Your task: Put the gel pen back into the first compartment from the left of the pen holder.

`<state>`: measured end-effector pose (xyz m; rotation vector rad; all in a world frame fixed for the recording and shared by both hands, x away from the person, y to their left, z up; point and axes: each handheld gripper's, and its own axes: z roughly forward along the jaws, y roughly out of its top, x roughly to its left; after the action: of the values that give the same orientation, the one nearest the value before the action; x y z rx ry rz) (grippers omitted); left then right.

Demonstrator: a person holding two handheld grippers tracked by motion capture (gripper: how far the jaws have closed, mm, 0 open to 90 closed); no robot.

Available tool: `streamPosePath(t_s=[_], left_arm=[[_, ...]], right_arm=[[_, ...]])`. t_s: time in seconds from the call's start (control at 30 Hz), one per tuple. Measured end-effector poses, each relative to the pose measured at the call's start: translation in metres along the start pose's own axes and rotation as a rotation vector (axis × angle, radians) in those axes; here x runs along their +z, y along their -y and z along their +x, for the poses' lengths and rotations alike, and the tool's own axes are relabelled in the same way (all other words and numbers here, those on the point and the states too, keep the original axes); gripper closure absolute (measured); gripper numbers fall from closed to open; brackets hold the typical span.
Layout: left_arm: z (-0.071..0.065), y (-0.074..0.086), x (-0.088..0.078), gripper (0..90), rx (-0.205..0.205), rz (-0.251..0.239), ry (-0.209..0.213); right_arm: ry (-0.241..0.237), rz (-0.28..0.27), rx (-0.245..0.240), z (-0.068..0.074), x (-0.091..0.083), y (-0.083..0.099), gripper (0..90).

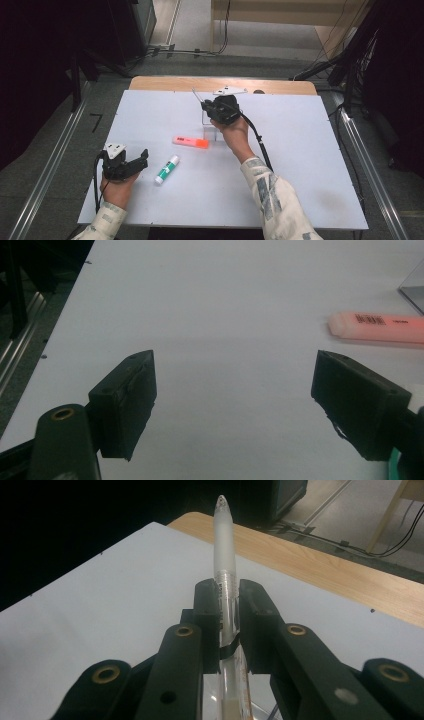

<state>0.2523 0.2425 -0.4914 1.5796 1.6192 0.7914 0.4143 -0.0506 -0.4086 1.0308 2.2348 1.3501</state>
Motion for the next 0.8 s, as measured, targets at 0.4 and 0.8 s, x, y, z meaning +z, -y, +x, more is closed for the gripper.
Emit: streamPosePath(t_s=[0.4, 0.8], left_arm=[[0.0, 0.0, 0.0, 18.4, 0.003, 0.002, 0.003], [0.001, 0.0, 0.0, 18.4, 0.002, 0.002, 0.004]], right_arm=[[0.007, -0.001, 0.018, -0.001, 0.011, -0.002, 77.6], [0.006, 0.004, 0.008, 0.0, 0.016, 0.001, 77.6]])
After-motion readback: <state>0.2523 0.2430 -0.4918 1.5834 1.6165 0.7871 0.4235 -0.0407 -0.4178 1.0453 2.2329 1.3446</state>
